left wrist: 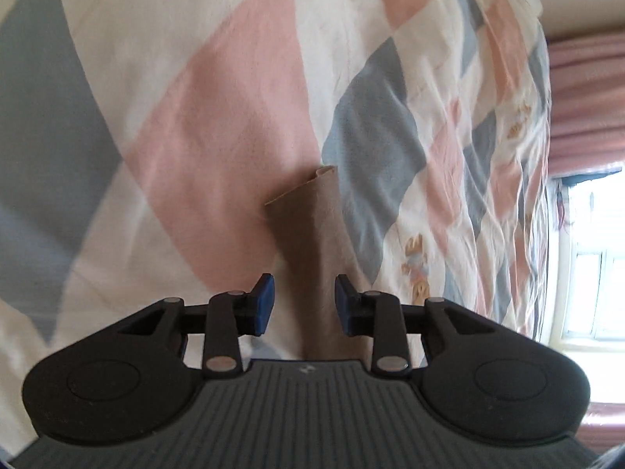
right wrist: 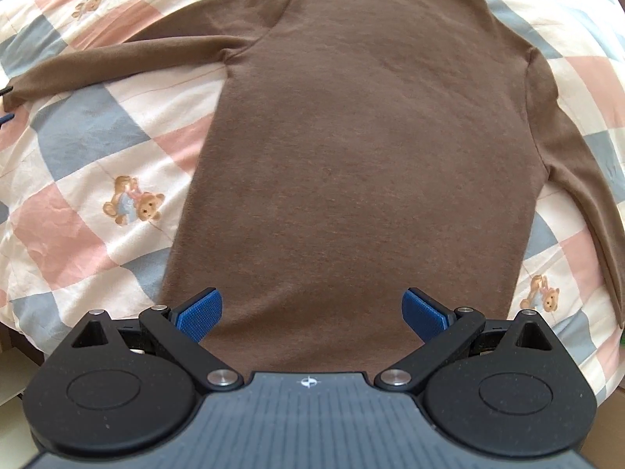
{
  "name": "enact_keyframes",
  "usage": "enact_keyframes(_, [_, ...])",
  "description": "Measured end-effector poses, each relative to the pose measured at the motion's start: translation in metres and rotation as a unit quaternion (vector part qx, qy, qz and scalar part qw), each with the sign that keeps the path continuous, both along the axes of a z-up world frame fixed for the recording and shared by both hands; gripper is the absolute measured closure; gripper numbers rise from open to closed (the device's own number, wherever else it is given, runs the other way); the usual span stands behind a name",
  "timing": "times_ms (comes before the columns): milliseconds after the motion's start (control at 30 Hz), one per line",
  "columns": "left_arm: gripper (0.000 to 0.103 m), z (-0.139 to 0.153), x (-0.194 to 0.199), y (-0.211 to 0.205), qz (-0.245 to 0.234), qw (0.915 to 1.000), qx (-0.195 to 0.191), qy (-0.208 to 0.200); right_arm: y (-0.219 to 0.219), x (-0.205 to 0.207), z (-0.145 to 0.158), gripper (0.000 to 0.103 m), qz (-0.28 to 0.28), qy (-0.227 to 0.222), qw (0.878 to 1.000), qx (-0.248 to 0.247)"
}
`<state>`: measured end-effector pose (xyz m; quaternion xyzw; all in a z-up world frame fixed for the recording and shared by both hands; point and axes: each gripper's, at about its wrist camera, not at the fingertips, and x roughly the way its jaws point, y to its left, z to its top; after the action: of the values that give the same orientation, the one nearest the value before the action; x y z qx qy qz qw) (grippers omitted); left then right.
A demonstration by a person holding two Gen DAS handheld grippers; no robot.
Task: Fold clothes
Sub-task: 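Grasp the sleeve cuff nearest the left gripper and lift it, then fold the held sleeve across the shirt body with the left gripper and release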
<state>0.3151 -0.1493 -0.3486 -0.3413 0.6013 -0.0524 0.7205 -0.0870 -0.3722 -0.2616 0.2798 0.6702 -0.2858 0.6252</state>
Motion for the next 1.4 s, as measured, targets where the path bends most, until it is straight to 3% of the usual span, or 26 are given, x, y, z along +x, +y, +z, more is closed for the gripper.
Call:
enact_keyframes(133, [0.077,-0.021,0.009,-0.009,0.015,0.9996,0.025,-0.001,-0.008,-0.014,-0.008,0.002,-0.022,0.01,1.0,0.004])
enact_keyframes(167, [0.094,-0.024,0.01,-0.01,0.016,0.9995,0.027,0.002,-0.009,-0.018,-0.01,0.002,-0.026,0.012,1.0,0.006])
enact_keyframes(200, [0.102,-0.026,0.01,-0.011,0.016,0.9994,0.031,0.002,-0.011,-0.022,-0.012,0.002,-0.03,0.012,0.999,0.009])
enact_keyframes(267, [0.102,-0.016,0.006,-0.016,0.003,0.9986,0.049,-0.018,-0.015,-0.03,-0.014,0.002,-0.038,0.008,0.999,0.012])
enact_keyframes(333, [0.102,0.017,-0.004,-0.03,-0.039,0.9936,0.068,-0.082,-0.02,-0.04,-0.014,0.002,-0.049,0.0,0.999,0.012])
enact_keyframes(433, [0.102,0.083,-0.037,-0.068,-0.139,0.9688,0.066,-0.194,-0.029,-0.058,-0.014,0.002,-0.074,-0.011,0.997,0.008])
enact_keyframes(500, [0.102,0.128,-0.075,-0.101,-0.222,0.9407,0.029,-0.255,-0.039,-0.075,-0.012,0.002,-0.097,-0.018,0.995,0.003])
enact_keyframes(533, [0.102,0.148,-0.102,-0.122,-0.271,0.9195,0.007,-0.284,-0.044,-0.085,-0.011,0.002,-0.11,-0.022,0.994,0.0])
enact_keyframes(567, [0.102,0.168,-0.129,-0.143,-0.321,0.8938,-0.014,-0.312,-0.051,-0.096,-0.01,0.002,-0.123,-0.027,0.992,-0.003])
enact_keyframes(600, [0.102,0.183,-0.163,-0.166,-0.378,0.8619,-0.032,-0.336,-0.058,-0.107,-0.008,0.002,-0.137,-0.032,0.99,-0.007])
enact_keyframes(633, [0.102,0.193,-0.198,-0.188,-0.43,0.8308,-0.05,-0.35,-0.065,-0.119,-0.006,0.002,-0.151,-0.037,0.988,-0.012])
enact_keyframes(667, [0.1,0.197,-0.232,-0.208,-0.472,0.8065,-0.076,-0.348,-0.072,-0.132,-0.004,0.002,-0.165,-0.043,0.985,-0.021])
enact_keyframes(733, [0.095,0.184,-0.296,-0.245,-0.539,0.7734,-0.13,-0.307,-0.088,-0.159,-0.001,0.002,-0.191,-0.055,0.979,-0.04])
enact_keyframes(767, [0.093,0.169,-0.327,-0.261,-0.569,0.7599,-0.135,-0.285,-0.095,-0.174,-0.001,0.002,-0.203,-0.062,0.976,-0.05])
enact_keyframes(867, [0.092,0.112,-0.408,-0.287,-0.642,0.7268,-0.07,-0.234,-0.121,-0.221,-0.005,0.002,-0.244,-0.087,0.964,-0.065])
enact_keyframes(900, [0.092,0.094,-0.42,-0.288,-0.652,0.7232,-0.036,-0.225,-0.128,-0.235,-0.008,0.003,-0.262,-0.122,0.956,-0.055])
enact_keyframes(1000, [0.089,0.055,-0.43,-0.26,-0.645,0.7372,0.049,-0.197,-0.15,-0.279,-0.018,0.014,-0.311,-0.223,0.924,-0.025])
enact_keyframes(1133, [0.086,0.044,-0.396,-0.23,-0.605,0.7602,0.124,-0.202,-0.171,-0.304,-0.052,0.024,-0.375,-0.351,0.856,0.055])
enact_keyframes(1267, [0.084,0.054,-0.362,-0.208,-0.563,0.7767,0.171,-0.224,-0.176,-0.294,-0.091,0.032,-0.429,-0.388,0.808,0.114])
enact_keyframes(1400, [0.081,0.057,-0.325,-0.203,-0.519,0.8097,0.161,-0.222,-0.177,-0.281,-0.118,0.032,-0.5,-0.378,0.77,0.122])
